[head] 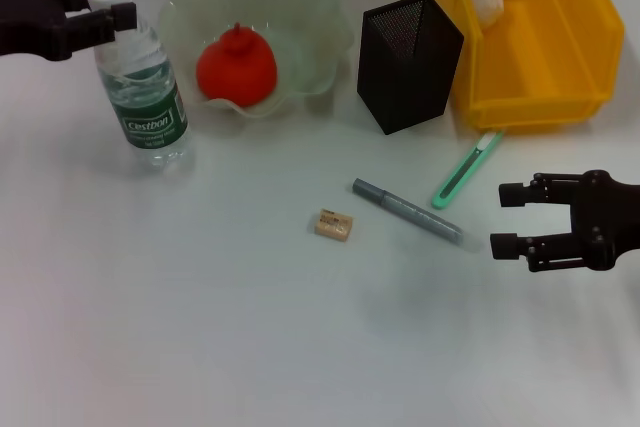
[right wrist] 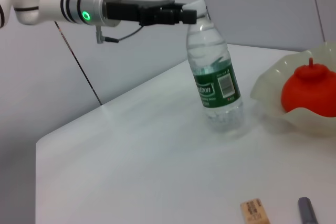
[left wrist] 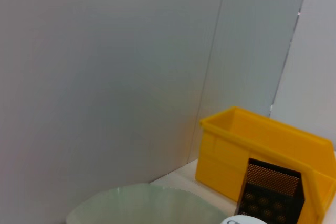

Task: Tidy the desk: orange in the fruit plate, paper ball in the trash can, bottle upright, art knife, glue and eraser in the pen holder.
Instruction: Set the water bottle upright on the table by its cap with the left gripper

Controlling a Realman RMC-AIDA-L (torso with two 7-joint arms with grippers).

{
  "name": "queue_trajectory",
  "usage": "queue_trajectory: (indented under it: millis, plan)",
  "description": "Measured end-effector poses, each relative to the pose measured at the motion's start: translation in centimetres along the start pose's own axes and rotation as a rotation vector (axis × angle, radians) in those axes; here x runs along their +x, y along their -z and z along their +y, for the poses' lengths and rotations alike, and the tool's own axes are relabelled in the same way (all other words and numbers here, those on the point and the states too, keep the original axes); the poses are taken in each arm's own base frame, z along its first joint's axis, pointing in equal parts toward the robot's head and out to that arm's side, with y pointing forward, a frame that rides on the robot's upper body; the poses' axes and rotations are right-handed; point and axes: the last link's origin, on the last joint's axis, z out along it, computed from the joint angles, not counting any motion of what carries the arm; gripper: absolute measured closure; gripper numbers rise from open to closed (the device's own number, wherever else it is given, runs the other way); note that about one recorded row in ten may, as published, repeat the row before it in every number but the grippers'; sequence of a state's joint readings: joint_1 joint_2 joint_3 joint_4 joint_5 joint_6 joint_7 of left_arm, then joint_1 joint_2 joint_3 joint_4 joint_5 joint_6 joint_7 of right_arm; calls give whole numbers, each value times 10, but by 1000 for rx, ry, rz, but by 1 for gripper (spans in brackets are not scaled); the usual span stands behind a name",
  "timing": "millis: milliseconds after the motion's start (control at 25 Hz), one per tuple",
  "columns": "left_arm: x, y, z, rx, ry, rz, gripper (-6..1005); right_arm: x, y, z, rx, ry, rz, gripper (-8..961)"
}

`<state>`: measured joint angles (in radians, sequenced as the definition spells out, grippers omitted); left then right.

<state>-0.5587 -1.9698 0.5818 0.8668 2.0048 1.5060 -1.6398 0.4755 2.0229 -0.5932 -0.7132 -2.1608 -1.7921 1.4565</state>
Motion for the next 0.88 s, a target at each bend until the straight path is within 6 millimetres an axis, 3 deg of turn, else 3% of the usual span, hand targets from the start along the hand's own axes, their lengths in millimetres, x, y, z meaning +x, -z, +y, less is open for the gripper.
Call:
queue_trajectory:
  millis: [880]
  plan:
    - [-20, -15, 1, 41, -1, 18, 565, 0, 1, 0, 5, 0, -5, 136]
